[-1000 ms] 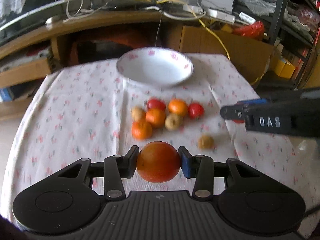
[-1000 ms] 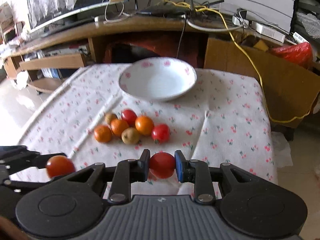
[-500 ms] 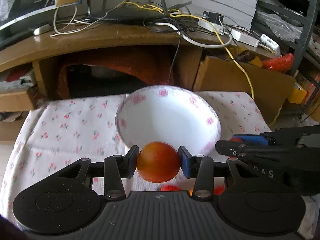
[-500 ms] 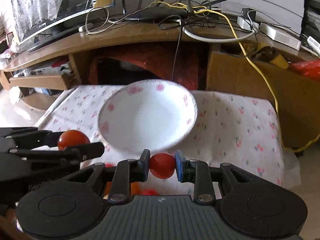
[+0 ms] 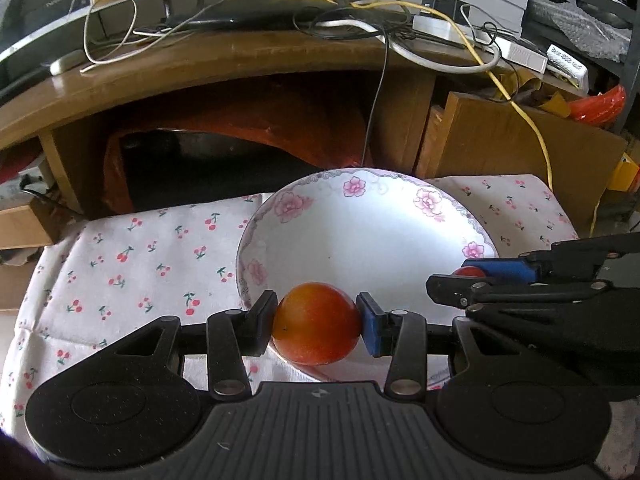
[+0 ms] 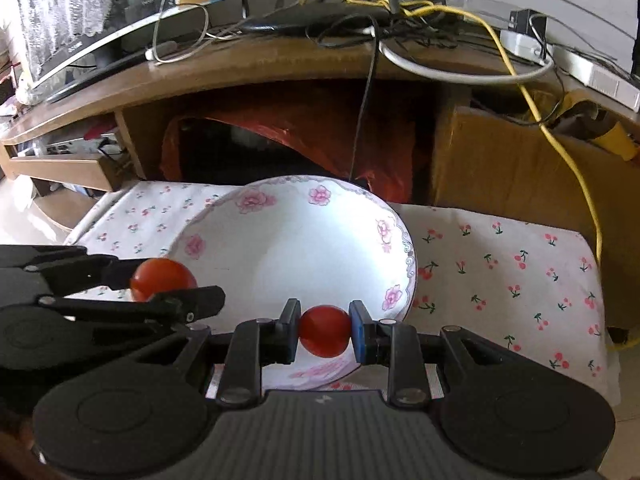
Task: Organize fruits
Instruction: 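Carry both tomatoes over the white bowl and open both grippers, then move the right gripper to the small brown fruit and grasp it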
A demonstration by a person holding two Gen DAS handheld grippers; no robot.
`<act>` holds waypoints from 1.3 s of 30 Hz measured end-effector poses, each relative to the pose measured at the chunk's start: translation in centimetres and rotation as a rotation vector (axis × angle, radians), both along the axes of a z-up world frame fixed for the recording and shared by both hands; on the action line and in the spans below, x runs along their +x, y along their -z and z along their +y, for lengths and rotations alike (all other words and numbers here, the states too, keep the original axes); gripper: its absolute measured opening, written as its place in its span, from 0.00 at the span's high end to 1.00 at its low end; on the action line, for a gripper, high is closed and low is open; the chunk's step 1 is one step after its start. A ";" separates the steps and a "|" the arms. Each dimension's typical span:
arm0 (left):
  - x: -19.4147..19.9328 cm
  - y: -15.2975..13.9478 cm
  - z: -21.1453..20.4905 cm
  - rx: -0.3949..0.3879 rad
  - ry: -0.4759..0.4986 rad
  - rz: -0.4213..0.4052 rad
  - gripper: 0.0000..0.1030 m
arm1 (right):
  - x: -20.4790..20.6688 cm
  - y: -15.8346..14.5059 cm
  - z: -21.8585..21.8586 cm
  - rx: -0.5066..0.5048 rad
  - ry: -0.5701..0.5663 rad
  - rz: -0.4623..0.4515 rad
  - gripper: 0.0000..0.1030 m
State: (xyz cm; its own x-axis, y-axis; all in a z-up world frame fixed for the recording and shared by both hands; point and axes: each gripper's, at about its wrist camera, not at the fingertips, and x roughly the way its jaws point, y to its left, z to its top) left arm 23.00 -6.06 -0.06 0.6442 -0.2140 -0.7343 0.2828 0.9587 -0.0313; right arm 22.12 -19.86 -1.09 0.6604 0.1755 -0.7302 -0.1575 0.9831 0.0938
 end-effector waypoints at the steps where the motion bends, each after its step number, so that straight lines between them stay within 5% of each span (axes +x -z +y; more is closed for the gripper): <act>1: 0.1 0.1 0.0 0.002 0.001 -0.002 0.51 | 0.2 0.2 -0.1 0.000 -0.001 0.003 0.73; 7: 0.1 0.1 -0.2 0.022 0.001 -0.015 0.46 | 0.9 0.5 -0.1 -0.023 -0.005 -0.005 0.71; 14: 0.2 -1.1 0.5 0.025 -0.028 -0.050 0.29 | 0.9 -0.4 -0.7 -0.017 0.007 -0.034 0.59; 27: -2.4 -5.0 1.8 0.033 -0.027 -0.109 0.26 | -1.7 -4.5 -1.2 -0.034 0.026 -0.103 0.57; 39: -11.9 -7.0 4.3 -0.030 -0.081 -0.078 0.22 | -9.9 -7.2 0.1 -0.014 -0.010 -0.130 0.57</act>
